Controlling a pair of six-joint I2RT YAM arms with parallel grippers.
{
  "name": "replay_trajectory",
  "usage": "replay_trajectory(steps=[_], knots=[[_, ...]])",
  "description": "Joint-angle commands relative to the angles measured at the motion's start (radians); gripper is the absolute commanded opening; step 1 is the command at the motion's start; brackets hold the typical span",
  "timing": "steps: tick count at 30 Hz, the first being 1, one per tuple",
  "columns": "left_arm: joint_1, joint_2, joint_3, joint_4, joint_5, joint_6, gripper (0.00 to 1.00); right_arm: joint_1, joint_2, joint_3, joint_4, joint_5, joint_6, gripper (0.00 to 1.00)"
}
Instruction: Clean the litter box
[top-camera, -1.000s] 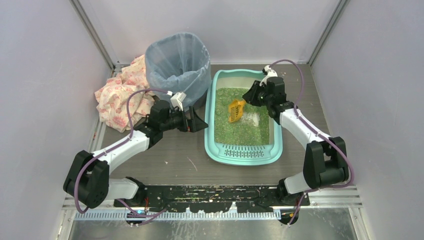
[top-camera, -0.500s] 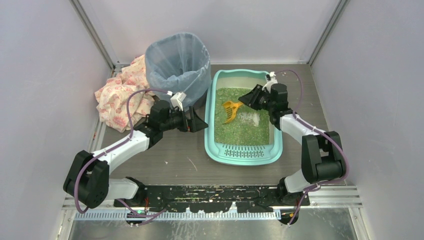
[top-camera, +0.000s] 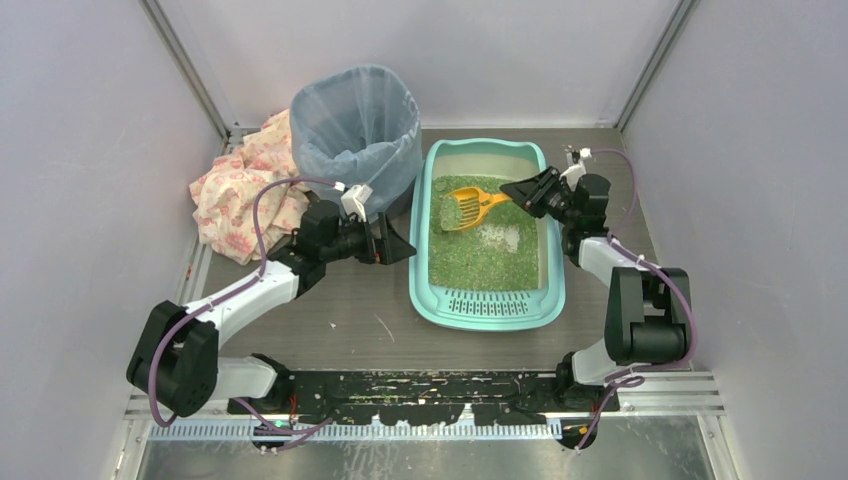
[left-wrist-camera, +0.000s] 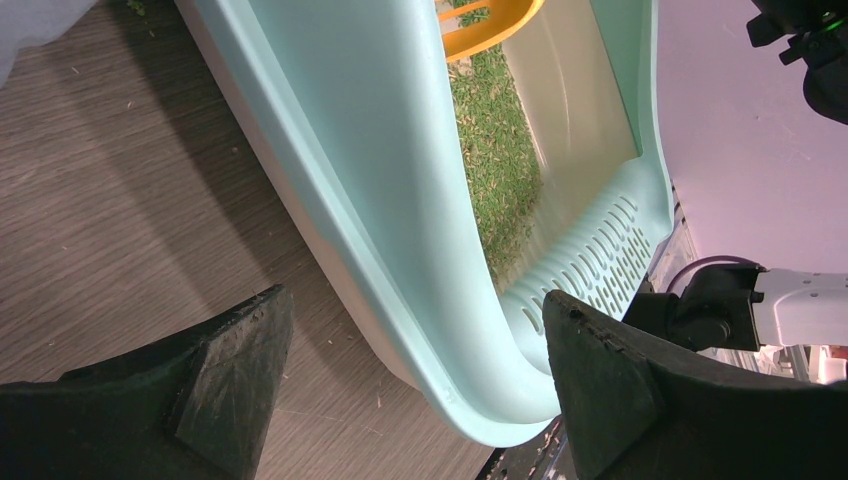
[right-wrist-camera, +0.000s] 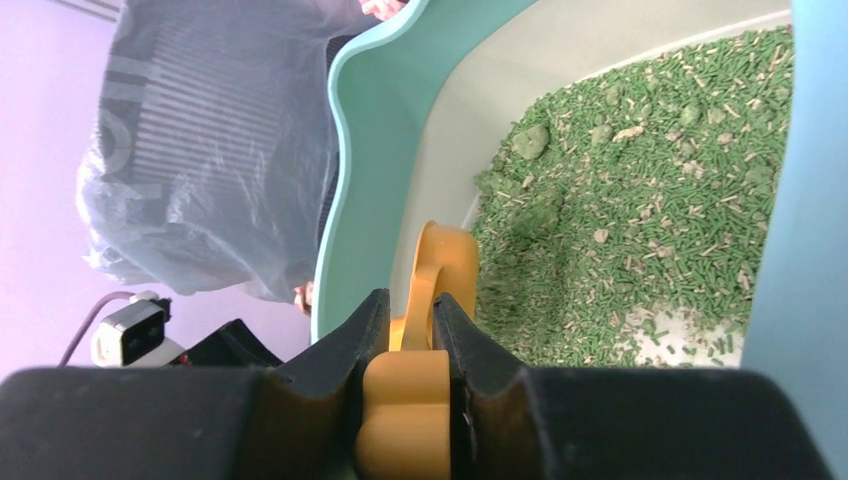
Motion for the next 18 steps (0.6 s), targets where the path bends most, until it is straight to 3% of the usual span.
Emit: replay_trajectory(steps=[1,9,12,18], knots=[[0.002,-0.017,0.023,0.047,0.017,0.011,0.94,-0.044,-0.066,-0.025,0.146,-0.066,0.084,0.01],[0.002,-0.013,0.023,0.054,0.025,0.005,0.94,-0.155,-0.113,-0.120,0.313,-0.094,0.205,0.01],[0.002,-0.016,0.022,0.054,0.025,0.004,0.94,-0.181,-0.092,-0.158,0.460,-0.098,0.292,0.01],[0.002,-0.029,0.019,0.052,0.026,0.002,0.94,-0.237,0.099,-0.184,0.874,-0.126,0.609,0.01]])
